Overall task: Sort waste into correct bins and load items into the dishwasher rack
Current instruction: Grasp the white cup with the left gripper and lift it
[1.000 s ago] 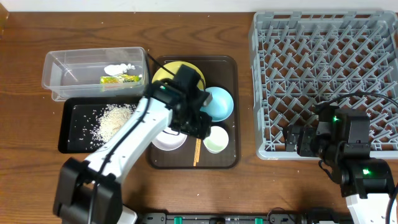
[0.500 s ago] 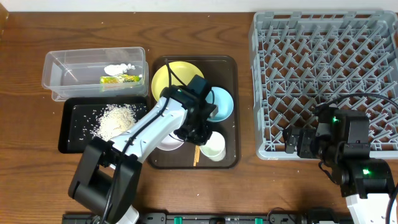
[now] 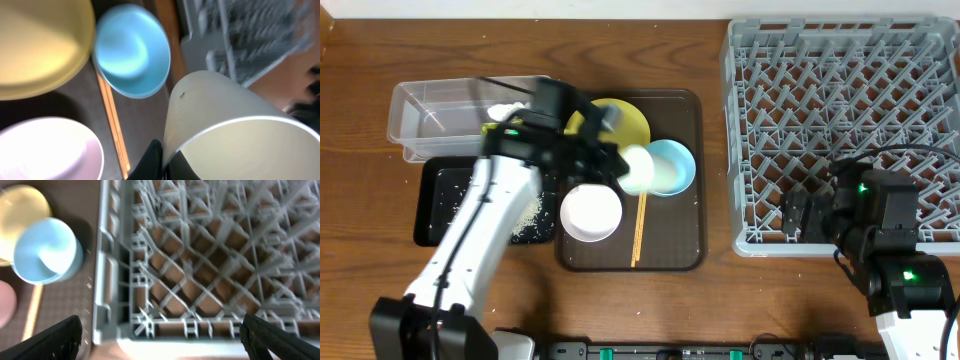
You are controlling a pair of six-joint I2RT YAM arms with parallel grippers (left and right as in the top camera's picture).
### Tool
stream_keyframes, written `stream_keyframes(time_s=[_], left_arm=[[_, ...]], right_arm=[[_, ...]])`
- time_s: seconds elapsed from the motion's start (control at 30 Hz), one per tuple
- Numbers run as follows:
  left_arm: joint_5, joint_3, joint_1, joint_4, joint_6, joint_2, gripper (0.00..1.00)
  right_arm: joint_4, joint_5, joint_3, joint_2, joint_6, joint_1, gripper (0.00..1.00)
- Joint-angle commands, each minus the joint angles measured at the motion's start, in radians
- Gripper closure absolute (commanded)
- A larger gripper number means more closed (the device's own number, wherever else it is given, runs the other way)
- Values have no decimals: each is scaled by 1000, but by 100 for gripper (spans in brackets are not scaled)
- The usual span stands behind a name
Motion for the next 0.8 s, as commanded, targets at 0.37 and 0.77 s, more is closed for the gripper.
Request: stream_keyframes(time_s=[0.37, 0.77], left_arm=[[811, 3, 86, 47, -19, 224, 94], [806, 3, -8, 47, -19, 234, 94]], right_arm=[[130, -969, 20, 292, -360, 65, 5], [547, -1062, 20, 431, -302, 161, 3]])
